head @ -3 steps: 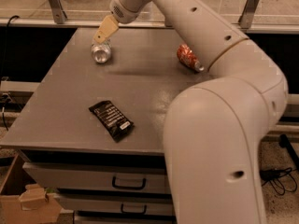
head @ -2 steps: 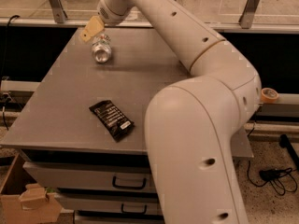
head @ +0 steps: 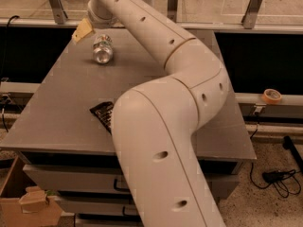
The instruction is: Place 7up can upright
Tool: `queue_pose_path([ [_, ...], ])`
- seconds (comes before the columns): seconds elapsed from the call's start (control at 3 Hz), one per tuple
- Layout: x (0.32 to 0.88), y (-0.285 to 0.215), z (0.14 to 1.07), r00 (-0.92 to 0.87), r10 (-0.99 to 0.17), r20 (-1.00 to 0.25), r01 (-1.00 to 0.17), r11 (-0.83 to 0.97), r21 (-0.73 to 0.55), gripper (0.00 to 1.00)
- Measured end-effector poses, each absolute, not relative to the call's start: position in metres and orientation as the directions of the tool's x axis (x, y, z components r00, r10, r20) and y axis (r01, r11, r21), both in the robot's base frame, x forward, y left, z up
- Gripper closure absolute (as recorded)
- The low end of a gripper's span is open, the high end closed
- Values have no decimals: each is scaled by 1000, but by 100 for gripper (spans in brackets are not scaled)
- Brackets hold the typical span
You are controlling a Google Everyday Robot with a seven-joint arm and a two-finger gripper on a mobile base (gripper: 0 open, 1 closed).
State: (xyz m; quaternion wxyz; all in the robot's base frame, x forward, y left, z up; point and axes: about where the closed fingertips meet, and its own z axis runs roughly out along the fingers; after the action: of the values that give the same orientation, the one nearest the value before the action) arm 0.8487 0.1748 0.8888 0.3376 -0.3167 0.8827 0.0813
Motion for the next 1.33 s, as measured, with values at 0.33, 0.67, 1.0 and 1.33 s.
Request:
queue_pose_path([
  [0.33, 855, 175, 872, -648, -471, -598, -538, 839, -78, 0],
  [0.67, 851, 178, 857, -700, -455, -551, -502, 862, -73, 0],
  [1.0, 848, 178, 846, -735, -442, -514, -483, 874, -61, 25],
  [1.33, 847, 178, 843, -747, -434, -504, -474, 879, -54, 47],
])
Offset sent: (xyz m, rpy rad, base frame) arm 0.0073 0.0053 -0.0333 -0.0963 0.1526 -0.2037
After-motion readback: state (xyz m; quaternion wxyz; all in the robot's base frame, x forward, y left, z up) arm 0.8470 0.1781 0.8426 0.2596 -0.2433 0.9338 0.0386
